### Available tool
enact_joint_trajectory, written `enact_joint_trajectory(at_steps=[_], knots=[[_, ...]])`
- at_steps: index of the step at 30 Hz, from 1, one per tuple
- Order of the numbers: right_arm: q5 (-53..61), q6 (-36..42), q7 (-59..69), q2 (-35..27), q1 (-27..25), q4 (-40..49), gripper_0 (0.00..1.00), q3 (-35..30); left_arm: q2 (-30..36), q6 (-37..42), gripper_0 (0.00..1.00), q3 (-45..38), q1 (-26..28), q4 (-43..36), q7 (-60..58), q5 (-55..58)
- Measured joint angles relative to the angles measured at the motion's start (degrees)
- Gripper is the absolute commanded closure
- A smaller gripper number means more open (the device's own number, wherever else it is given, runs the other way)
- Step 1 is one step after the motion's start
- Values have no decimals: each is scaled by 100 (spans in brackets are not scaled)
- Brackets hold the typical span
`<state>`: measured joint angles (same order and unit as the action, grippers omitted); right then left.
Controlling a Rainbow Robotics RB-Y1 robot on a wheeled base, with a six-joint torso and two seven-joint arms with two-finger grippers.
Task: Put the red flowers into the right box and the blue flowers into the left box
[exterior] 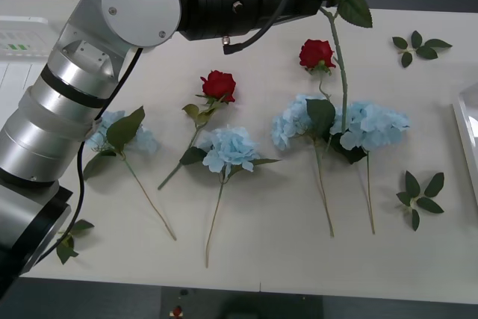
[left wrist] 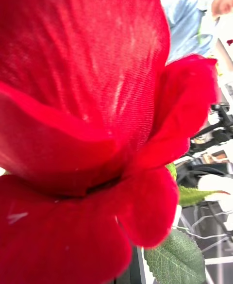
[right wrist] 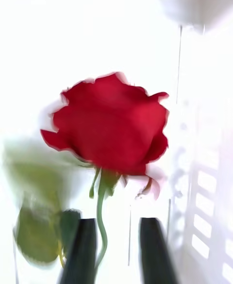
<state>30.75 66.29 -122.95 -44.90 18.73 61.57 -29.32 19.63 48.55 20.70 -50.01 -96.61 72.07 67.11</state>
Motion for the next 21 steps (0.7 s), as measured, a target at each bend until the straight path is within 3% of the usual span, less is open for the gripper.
enact_joint_trajectory(at_steps=[1, 2, 5, 14, 21], knots=[[40, 0, 0, 0, 0, 31, 7, -2, -71, 0, 100, 0, 0, 0, 0, -33], [76, 0, 0, 0, 0, 66, 0, -2, -135, 0, 100, 0, 0, 0, 0, -76], [306, 96, 0, 0, 0, 225, 0, -2, -272, 0, 100, 0, 0, 0, 0, -126], [2449, 1595, -453, 0, 12, 1368, 0, -196, -330, 0, 100, 71, 0, 0, 0, -100], [3915, 2837, -1476, 0, 257, 1422, 0, -355, -330, 0, 100, 73, 0, 0, 0, -100]])
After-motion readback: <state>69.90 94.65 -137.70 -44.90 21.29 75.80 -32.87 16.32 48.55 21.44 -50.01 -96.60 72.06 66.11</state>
